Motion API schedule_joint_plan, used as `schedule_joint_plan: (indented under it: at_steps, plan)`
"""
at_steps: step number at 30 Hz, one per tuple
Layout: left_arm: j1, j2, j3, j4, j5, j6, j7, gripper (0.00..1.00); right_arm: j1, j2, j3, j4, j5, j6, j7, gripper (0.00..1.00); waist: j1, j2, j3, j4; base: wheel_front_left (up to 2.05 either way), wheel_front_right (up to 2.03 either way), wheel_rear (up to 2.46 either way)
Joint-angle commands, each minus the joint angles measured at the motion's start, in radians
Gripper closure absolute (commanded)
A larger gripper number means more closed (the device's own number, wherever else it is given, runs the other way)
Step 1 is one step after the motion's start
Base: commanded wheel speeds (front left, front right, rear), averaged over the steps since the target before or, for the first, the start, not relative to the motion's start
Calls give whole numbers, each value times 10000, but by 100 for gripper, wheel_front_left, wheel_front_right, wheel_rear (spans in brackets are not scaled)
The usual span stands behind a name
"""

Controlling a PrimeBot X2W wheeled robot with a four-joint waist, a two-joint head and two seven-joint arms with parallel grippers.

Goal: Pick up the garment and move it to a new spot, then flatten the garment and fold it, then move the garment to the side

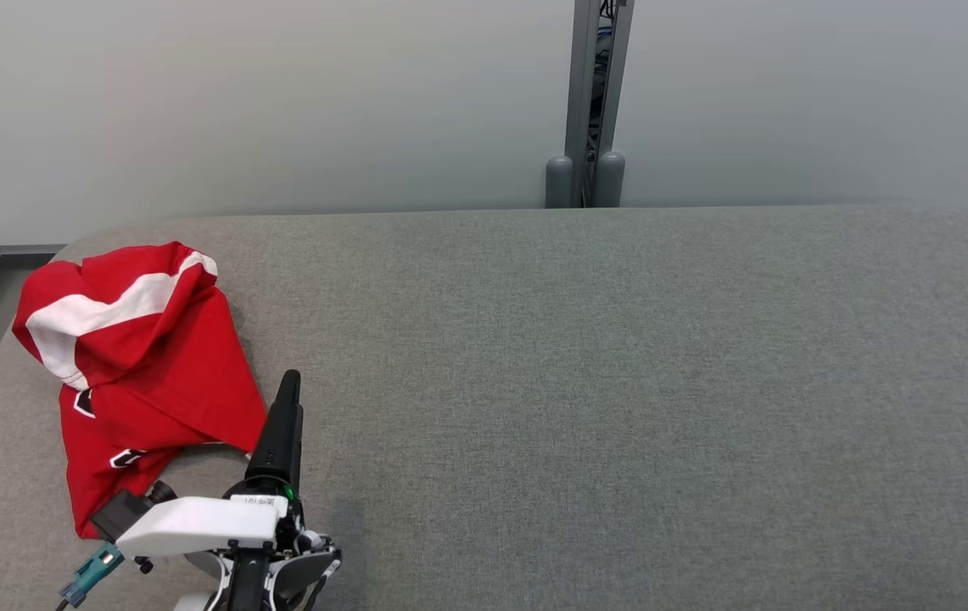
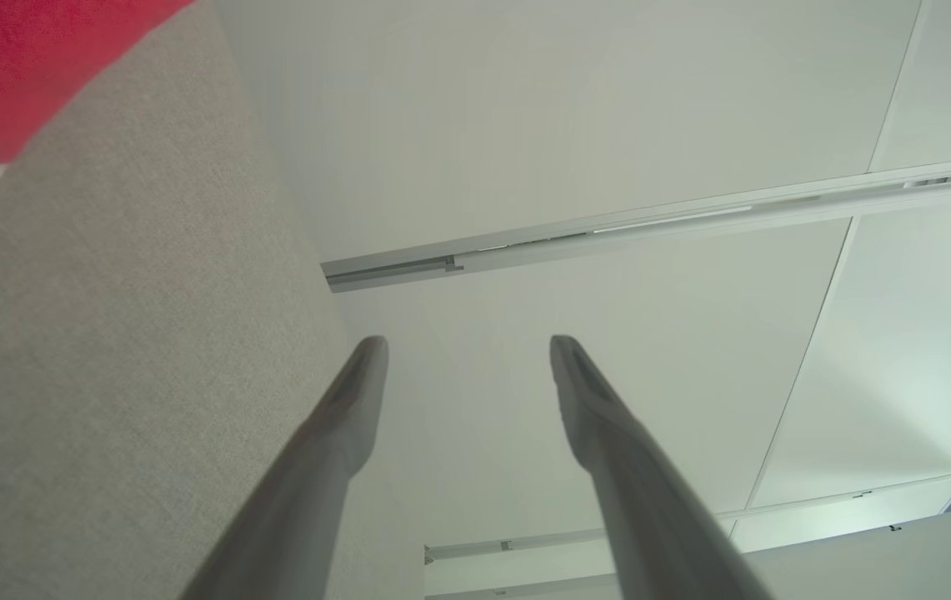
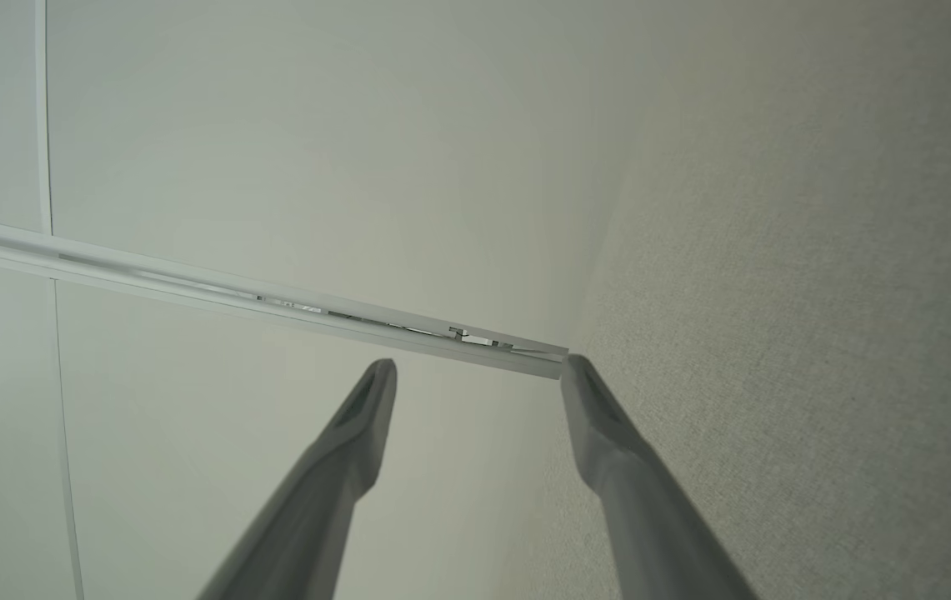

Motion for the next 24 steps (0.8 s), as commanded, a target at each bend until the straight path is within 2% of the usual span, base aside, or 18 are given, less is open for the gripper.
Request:
schedule_joint_plan:
  at_steps: [1,10,16,24]
  plan:
    - [-160,17,173,-243,209,-6,-81,0,-260,-159,50,-104,-325,44,-127,0,0,0,-7,0,0,0,0]
    - [-34,22,676,-547,645,-7,-271,0,-762,-181,347,-28,-1760,51,-444,0,0,0,-53,3,0,0,0]
    - [57,24,1211,-789,1048,-9,-407,0,-1168,-194,738,-164,-3327,57,-673,0,0,0,-80,19,0,0,0]
    - [127,28,1856,-1236,2068,-10,-576,0,-1627,-239,1493,-598,-5961,64,-945,0,0,0,-109,82,0,0,0]
